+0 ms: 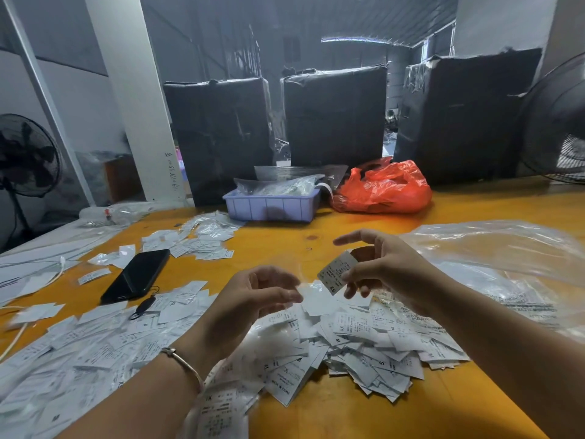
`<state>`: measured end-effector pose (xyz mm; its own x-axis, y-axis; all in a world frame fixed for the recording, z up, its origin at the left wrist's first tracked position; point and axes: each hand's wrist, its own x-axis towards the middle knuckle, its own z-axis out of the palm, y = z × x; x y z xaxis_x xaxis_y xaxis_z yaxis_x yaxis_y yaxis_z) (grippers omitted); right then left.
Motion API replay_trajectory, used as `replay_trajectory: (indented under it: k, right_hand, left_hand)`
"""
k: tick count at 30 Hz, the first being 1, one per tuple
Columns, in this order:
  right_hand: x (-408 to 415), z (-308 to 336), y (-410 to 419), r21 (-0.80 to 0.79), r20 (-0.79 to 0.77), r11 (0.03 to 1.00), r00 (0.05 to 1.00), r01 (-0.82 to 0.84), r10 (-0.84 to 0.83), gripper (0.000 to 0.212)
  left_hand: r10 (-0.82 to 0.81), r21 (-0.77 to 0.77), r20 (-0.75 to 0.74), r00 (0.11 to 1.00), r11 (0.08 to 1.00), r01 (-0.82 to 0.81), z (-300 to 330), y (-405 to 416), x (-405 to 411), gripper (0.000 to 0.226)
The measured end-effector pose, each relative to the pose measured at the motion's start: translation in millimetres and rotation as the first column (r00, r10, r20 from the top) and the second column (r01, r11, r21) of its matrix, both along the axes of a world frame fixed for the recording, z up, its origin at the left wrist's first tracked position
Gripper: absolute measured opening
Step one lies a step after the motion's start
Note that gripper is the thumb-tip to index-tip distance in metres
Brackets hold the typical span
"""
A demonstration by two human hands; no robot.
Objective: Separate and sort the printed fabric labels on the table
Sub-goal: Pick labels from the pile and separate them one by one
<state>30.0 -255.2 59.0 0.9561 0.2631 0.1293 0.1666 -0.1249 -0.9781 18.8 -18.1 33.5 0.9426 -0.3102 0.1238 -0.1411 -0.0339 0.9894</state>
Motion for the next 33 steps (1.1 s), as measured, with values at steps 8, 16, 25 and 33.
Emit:
replay_trajectory:
  k: [8, 16, 25, 33]
  right_hand:
    - [-8, -3, 8, -0.255, 0.251, 0.962, 0.968, 0.096, -0.03, 0.037]
    - [-21, -7, 27, -0.346, 0.191, 0.925, 0.953, -0.157, 0.233, 0.034]
    - [-17, -4, 24, -0.378, 0.315, 0.925, 0.937, -0.023, 0.152, 0.011]
    - [-19, 9, 15, -0.676, 0.343, 0.737, 0.888, 0.008, 0.305, 0.005]
  left_hand:
    - [0.07, 0.048, 0.073, 0.995, 0.996, -0.074, 3, 2, -1, 0.012]
    - [-0.042, 0.039, 0.103, 0.994, 0.999, 0.038, 5, -1, -5, 0.018]
    - [-0.057, 0.284, 0.23, 0.972, 0.959, -0.011, 3, -5, -7, 0.023]
    - [-0.162, 0.356, 0.328, 0.931, 0.934, 0.037, -2, -12, -9, 0.012]
